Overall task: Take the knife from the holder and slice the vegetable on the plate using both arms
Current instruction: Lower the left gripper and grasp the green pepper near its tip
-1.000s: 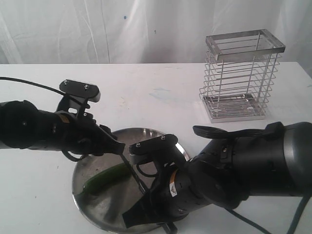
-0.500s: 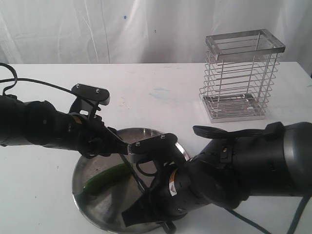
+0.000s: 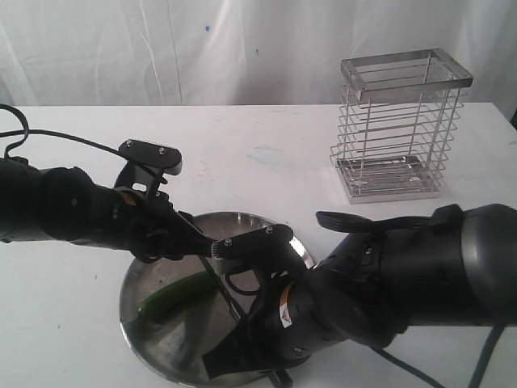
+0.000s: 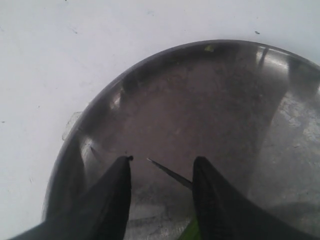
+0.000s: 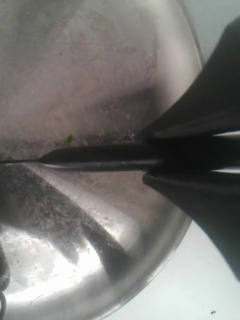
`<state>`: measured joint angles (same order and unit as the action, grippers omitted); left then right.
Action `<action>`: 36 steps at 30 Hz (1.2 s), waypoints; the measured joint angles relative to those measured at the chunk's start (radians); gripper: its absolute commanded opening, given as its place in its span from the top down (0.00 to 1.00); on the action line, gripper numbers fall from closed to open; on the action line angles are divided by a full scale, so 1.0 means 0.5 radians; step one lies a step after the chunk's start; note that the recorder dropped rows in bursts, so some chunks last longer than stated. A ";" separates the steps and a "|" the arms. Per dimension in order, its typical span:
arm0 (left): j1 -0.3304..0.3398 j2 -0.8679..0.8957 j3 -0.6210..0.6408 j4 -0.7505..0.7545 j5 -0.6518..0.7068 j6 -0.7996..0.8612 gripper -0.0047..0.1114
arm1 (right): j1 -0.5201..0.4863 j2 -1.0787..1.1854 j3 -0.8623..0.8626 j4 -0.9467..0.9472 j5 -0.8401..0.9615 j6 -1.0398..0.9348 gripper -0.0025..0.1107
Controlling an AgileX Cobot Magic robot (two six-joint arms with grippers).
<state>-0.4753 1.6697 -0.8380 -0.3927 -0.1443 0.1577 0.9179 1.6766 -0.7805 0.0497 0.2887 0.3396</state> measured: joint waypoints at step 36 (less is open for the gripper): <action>0.000 0.084 -0.119 0.000 0.117 -0.105 0.57 | 0.000 0.003 0.000 0.000 -0.004 0.000 0.98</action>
<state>-0.4753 1.7117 -0.8977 -0.3927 -0.0857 0.1050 0.9179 1.6783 -0.7805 0.0497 0.2867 0.3396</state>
